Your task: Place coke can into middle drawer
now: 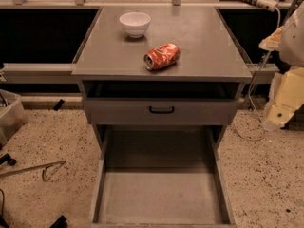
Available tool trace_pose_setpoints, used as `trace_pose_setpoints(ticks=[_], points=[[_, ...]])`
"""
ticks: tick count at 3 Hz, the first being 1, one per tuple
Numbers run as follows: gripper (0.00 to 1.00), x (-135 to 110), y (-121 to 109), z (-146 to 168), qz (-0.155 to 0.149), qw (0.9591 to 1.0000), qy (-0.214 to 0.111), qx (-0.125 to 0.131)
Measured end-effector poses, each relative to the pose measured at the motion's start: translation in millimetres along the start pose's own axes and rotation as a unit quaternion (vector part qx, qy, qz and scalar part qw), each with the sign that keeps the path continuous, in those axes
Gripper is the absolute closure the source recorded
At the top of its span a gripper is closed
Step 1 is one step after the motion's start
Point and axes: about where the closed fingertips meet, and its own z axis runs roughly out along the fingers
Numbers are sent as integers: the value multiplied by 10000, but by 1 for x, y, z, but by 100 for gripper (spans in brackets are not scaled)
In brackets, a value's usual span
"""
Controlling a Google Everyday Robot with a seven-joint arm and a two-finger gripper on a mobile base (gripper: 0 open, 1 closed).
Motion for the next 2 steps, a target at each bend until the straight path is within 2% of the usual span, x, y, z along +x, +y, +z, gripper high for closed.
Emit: trace_pose_setpoints(ticks=[1, 2], points=[[0, -3, -4, 0, -34, 10000, 3, 43], [0, -28, -37, 2, -292, 9993, -14, 229]])
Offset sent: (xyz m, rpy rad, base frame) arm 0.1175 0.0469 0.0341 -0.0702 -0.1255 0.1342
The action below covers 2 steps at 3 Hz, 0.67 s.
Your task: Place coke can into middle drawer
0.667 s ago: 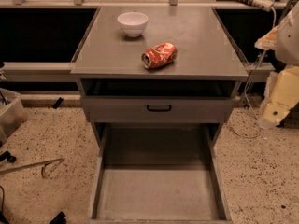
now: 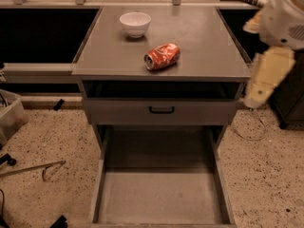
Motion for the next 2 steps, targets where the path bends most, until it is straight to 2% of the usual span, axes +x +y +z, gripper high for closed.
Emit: trace_pose_setpoints(ticks=[1, 2], points=[[0, -48, -53, 9, -337, 9989, -209, 232], [0, -100, -96, 35, -664, 9964, -452, 269]])
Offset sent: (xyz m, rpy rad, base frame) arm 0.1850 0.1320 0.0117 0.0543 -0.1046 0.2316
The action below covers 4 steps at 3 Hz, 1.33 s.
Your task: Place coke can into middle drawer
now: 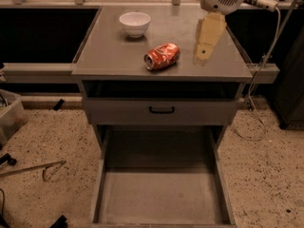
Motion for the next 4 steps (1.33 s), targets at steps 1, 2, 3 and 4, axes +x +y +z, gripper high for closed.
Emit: trace_pose_setpoints(ticks=[1, 2, 3, 4], points=[[0, -20, -34, 51, -203, 9987, -370, -291], [0, -20, -34, 51, -206, 9987, -372, -286], [0, -28, -50, 66, -348, 9984, -400, -201], [0, -34, -69, 90, -518, 9970, -513, -276]])
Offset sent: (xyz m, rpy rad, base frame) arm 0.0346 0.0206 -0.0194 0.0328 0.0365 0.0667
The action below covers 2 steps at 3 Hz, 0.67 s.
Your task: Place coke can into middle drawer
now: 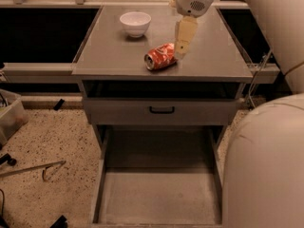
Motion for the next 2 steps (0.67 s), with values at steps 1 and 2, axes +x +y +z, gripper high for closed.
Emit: trace_pose_setpoints(ticks=[1, 2], points=[[0, 1, -16, 25, -35, 9998, -166, -75], [0, 11, -26, 50, 143, 9992, -351, -154]])
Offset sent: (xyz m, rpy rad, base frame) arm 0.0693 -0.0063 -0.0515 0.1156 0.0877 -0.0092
